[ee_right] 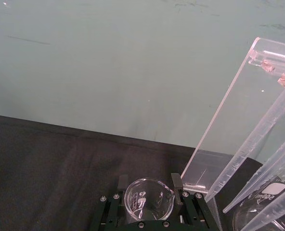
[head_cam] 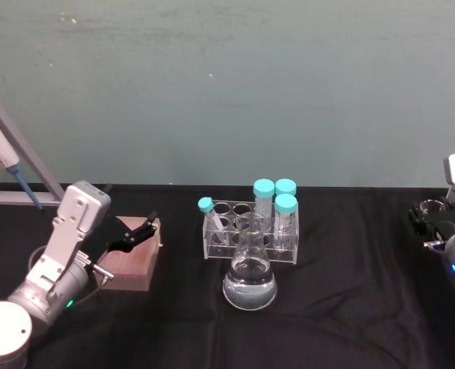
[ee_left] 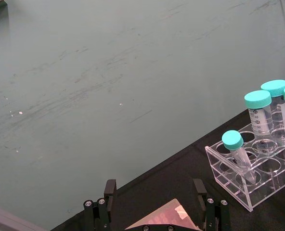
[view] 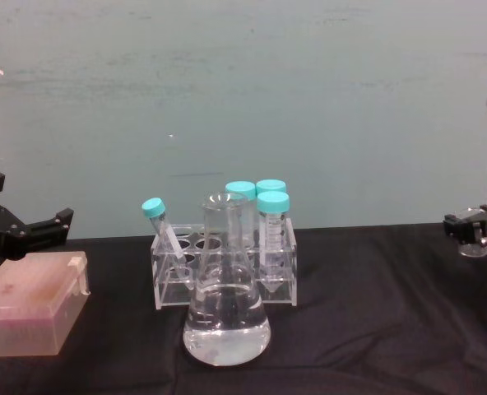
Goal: Place the experimental apparatus aside using one hand.
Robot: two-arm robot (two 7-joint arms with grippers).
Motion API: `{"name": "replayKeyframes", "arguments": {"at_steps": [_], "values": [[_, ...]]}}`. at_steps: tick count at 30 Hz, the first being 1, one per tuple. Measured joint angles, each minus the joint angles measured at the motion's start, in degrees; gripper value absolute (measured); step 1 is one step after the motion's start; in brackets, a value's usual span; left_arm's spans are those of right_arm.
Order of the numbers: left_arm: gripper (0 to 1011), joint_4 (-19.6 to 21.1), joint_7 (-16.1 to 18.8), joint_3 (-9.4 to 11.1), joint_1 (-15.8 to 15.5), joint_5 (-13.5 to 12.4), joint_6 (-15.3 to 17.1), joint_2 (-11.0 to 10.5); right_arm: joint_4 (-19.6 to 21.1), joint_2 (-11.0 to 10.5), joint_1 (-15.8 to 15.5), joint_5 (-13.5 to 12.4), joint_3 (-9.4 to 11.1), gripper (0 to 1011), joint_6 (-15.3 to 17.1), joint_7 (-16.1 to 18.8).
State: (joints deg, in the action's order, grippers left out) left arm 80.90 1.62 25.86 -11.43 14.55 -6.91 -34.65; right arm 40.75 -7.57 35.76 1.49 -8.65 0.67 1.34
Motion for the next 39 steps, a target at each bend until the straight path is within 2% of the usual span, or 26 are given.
{"name": "replayKeyframes", "arguments": {"at_steps": [20,39], "values": [[1000,0.0,0.0,0.0,0.0,0.0,0.0,0.01,-1.83,0.79,0.5,2.16,2.06,537,-0.61,1.76],[1000,0.0,0.0,0.0,0.0,0.0,0.0,0.0,-3.19,1.3,1.11,3.43,3.09,537,-0.55,2.35]]}}
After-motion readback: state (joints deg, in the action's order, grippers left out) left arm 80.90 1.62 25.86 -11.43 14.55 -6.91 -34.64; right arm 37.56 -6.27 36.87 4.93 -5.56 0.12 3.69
